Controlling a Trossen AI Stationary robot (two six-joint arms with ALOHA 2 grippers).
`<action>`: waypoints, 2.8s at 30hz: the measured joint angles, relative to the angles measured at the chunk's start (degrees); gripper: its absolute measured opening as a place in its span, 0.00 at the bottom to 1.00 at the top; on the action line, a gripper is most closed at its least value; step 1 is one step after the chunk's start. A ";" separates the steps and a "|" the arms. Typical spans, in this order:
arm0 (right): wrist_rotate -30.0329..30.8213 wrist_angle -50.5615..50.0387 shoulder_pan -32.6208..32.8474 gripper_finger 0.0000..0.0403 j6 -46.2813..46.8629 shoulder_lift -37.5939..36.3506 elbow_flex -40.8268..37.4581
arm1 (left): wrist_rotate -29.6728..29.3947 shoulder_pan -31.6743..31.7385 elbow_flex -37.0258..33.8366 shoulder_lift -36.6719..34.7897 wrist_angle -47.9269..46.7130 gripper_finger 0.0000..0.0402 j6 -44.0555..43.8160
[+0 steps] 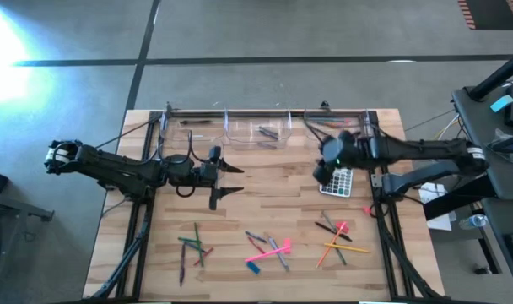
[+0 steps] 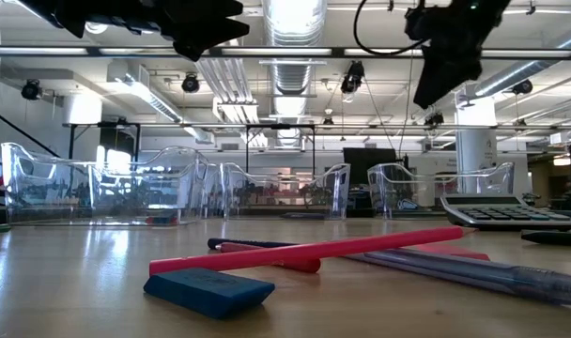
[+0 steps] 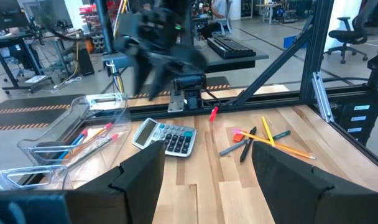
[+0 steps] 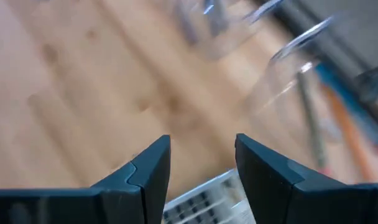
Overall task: Sort crayons/erasers/pens/pencils in bins
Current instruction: Put the yellow pencil into the top right transparent bin
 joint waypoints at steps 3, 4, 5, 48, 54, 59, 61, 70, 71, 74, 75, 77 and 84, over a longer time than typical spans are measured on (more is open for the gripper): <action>-2.68 0.18 5.51 0.42 4.02 -0.46 -1.78 | 0.01 0.00 -0.03 0.00 -0.02 0.57 0.02; -3.41 0.34 7.37 0.42 5.11 0.01 -1.93 | 0.01 0.00 -0.05 0.00 0.00 0.57 0.02; -3.69 0.59 9.19 0.42 6.03 0.71 -1.90 | 0.02 0.00 -0.07 0.05 0.01 0.57 0.02; -12.15 0.20 55.31 0.42 52.44 23.90 2.31 | -8.06 -15.13 -2.49 0.17 1.13 0.57 -13.49; -9.60 -0.08 59.64 0.42 53.57 25.59 1.17 | -10.25 -18.10 -2.49 0.17 2.90 0.57 -13.46; -9.66 -3.17 60.08 0.42 49.60 28.51 0.91 | -10.35 -18.16 -2.49 0.17 2.95 0.57 -13.46; -9.66 -4.01 60.08 0.42 48.40 29.53 0.91 | -10.38 -18.16 -2.49 0.17 2.93 0.57 -13.46; -10.12 -4.14 60.06 0.42 49.56 30.70 -0.59 | -10.43 -18.14 -2.49 0.17 2.95 0.57 -13.30; -10.19 -4.06 60.06 0.42 50.00 30.60 -1.03 | -10.43 -18.14 -2.49 0.17 2.95 0.57 -13.12; -10.25 -3.01 60.06 0.42 50.58 29.81 -2.97 | -10.43 -18.12 -2.49 0.17 2.97 0.57 -12.90; -10.29 -1.99 60.06 0.42 50.60 29.52 -3.79 | -10.43 -18.08 -2.49 0.17 2.97 0.57 -12.80; -10.33 0.96 60.06 0.42 50.54 28.83 -5.49 | -10.43 -18.08 -2.49 0.17 2.98 0.57 -11.83; -11.76 7.04 60.06 0.42 51.32 27.43 -10.28 | -10.47 -17.94 -2.49 0.17 2.99 0.57 -9.95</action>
